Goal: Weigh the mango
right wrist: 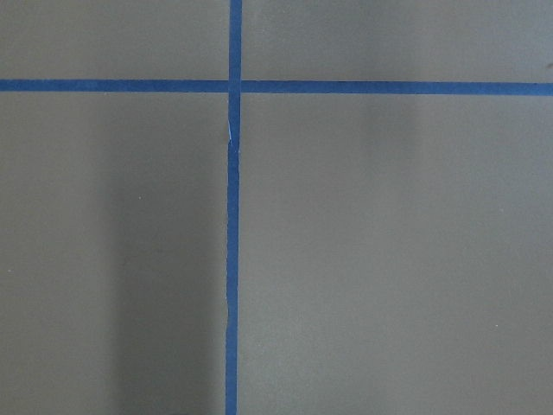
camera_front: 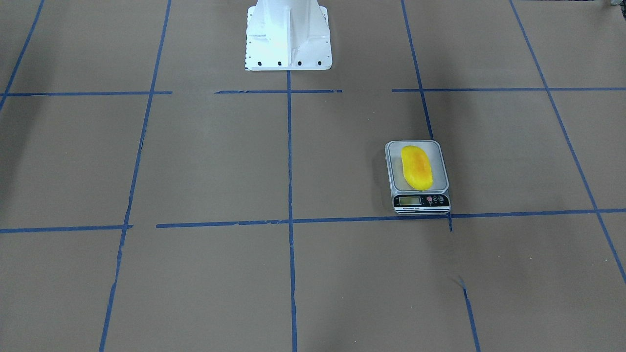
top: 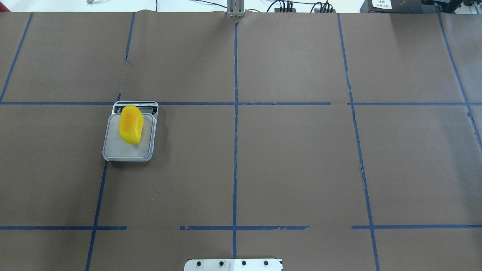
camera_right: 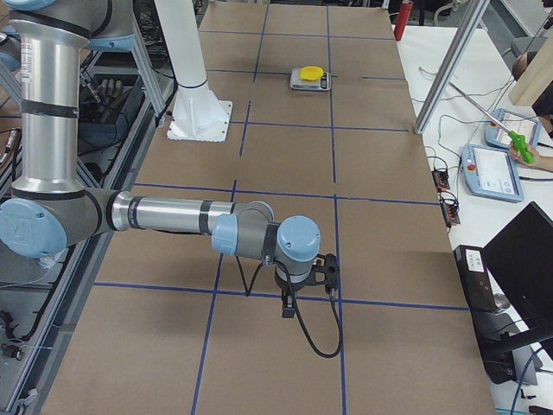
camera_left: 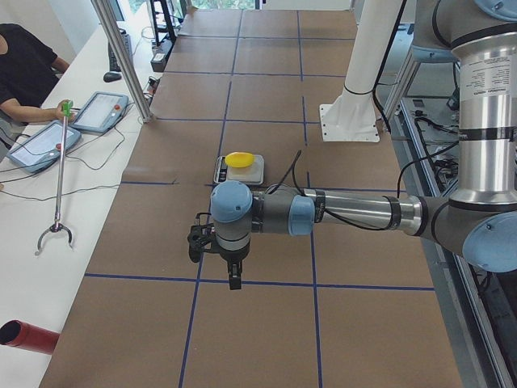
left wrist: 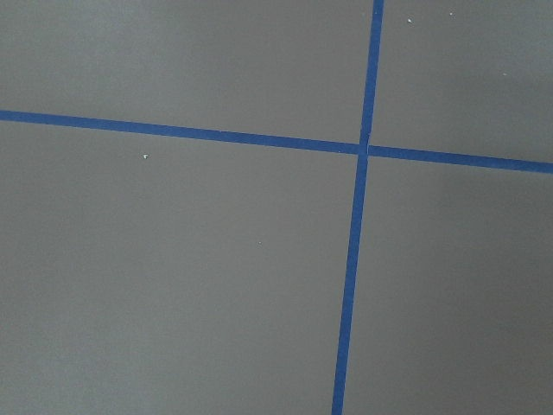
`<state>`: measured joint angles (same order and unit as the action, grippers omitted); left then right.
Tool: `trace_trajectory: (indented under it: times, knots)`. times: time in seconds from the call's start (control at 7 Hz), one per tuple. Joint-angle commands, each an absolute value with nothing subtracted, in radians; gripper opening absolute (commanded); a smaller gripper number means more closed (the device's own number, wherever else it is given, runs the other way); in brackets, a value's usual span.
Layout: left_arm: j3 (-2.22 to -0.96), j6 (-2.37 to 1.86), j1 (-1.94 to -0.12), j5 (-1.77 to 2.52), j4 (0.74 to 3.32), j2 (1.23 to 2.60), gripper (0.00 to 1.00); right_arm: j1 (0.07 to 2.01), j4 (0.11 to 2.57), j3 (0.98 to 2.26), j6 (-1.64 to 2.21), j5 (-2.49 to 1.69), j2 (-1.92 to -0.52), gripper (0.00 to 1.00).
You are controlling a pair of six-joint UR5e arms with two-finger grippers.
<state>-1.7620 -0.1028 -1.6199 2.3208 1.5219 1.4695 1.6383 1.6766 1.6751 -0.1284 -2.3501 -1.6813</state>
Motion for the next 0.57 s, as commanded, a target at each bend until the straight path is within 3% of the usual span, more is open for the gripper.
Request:
trace_trajectory:
  times: [0.0, 0.43]
  knots:
    - [-1.767, -0.103, -1.626, 2.322, 1.519, 1.468, 1.00, 1.638, 1.677, 1.675, -0.129, -2.350, -1.681, 1.00]
    - [-1.749, -0.101, -1.624, 2.324, 1.529, 1.474, 1.00, 1.638, 1.677, 1.675, -0.127, -2.350, -1.681, 1.00]
